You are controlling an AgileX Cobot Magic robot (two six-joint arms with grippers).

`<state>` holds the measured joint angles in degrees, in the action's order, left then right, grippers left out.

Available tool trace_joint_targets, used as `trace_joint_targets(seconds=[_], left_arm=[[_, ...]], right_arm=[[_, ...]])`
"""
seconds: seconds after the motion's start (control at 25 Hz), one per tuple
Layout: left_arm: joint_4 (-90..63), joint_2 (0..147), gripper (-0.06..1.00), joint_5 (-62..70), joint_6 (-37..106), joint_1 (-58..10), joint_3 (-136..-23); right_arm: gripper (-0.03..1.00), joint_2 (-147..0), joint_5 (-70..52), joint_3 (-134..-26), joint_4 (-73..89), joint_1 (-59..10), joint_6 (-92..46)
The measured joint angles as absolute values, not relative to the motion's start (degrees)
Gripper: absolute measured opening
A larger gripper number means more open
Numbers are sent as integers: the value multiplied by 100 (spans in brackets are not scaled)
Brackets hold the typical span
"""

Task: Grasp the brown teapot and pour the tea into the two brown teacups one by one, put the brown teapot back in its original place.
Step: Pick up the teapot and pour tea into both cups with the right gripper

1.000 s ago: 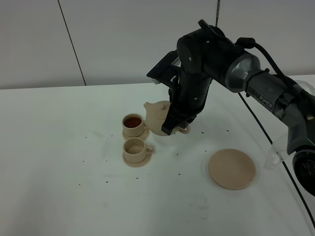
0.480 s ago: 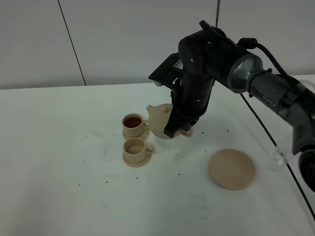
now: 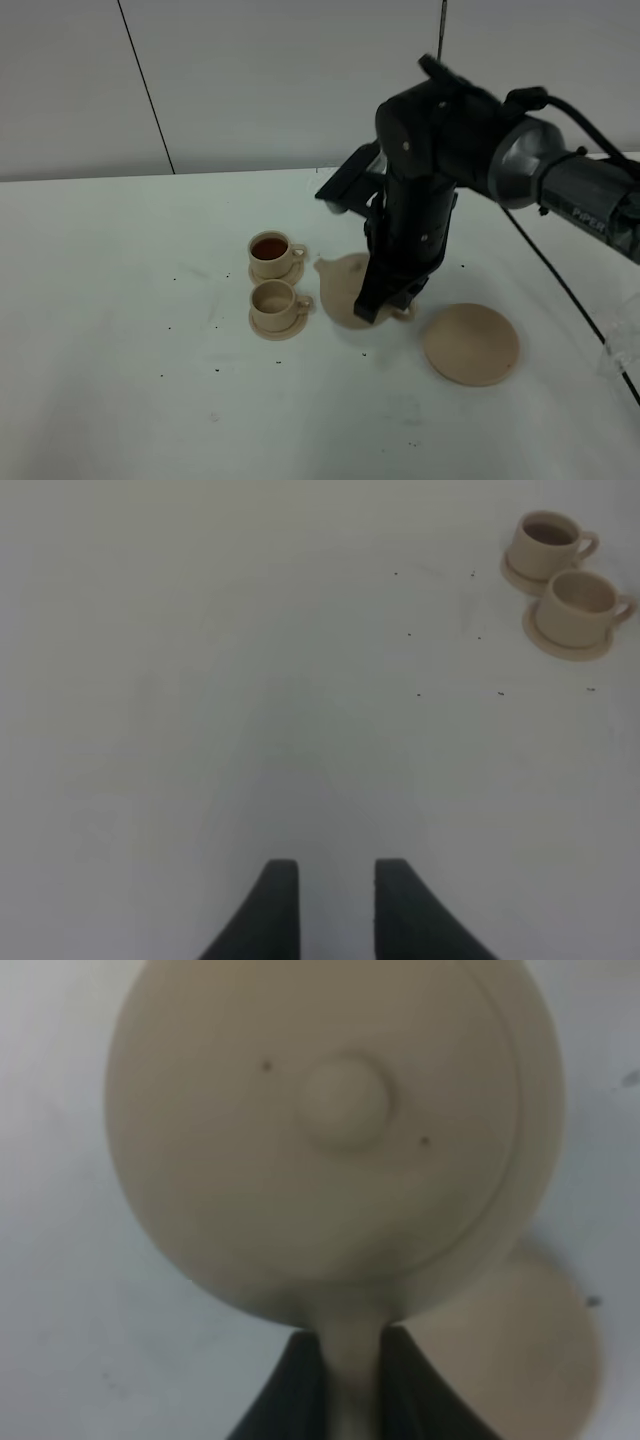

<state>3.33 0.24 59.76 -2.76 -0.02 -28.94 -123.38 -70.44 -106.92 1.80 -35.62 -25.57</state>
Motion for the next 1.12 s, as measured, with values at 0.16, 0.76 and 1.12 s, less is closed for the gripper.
trace_joint_targets(seconds=[0.16, 0.76, 1.12], left_arm=[[333, 24, 26, 5976, -276, -2, -2894], [333, 24, 26, 5976, -276, -2, -2894], [333, 24, 26, 5976, -276, -2, -2894]], right_arm=[[10, -12338, -7045, -10613, -41, -3825, -2607], [10, -12360, -6454, -10606, -1982, -4405, -3089], [10, -12526, -6129, -10593, -2640, -4641, -3303]])
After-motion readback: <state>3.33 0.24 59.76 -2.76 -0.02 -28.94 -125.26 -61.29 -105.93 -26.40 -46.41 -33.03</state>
